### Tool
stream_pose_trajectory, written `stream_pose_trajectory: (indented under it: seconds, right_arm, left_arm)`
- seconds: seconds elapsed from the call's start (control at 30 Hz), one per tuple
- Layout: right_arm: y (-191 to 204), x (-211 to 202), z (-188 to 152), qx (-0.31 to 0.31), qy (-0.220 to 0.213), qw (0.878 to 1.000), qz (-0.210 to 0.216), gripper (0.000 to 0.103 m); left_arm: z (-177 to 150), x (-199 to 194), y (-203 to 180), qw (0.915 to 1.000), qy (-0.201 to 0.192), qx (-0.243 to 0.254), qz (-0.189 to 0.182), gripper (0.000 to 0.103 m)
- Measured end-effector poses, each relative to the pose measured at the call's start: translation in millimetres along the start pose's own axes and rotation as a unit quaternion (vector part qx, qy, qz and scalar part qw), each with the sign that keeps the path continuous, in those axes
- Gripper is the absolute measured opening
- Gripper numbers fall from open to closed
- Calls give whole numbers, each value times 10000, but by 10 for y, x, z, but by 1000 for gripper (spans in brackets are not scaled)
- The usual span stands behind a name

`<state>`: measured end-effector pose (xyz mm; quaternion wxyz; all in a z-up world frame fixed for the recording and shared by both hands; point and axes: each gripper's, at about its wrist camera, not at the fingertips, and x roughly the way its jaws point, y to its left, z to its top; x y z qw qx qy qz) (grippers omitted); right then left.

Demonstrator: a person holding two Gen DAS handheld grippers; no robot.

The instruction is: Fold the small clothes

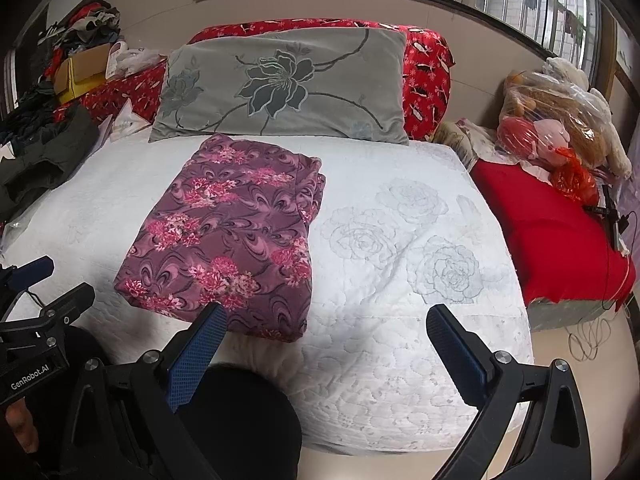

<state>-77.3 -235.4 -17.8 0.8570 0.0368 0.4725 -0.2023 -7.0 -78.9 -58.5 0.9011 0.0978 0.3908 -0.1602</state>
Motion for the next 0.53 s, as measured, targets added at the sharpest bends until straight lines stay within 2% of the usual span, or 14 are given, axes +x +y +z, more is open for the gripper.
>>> stream_pose_trajectory:
  seconds: [0.2,0.53]
  right_arm:
    - [-10,25,5,-13,17,10000,9,101]
    - [-96,37,14,75,8,10000,15,101]
  left_arm:
    - [10,-22,-104,9999,-9,82,-87,75]
    - [26,8,-188,9999,99,112,-9,76]
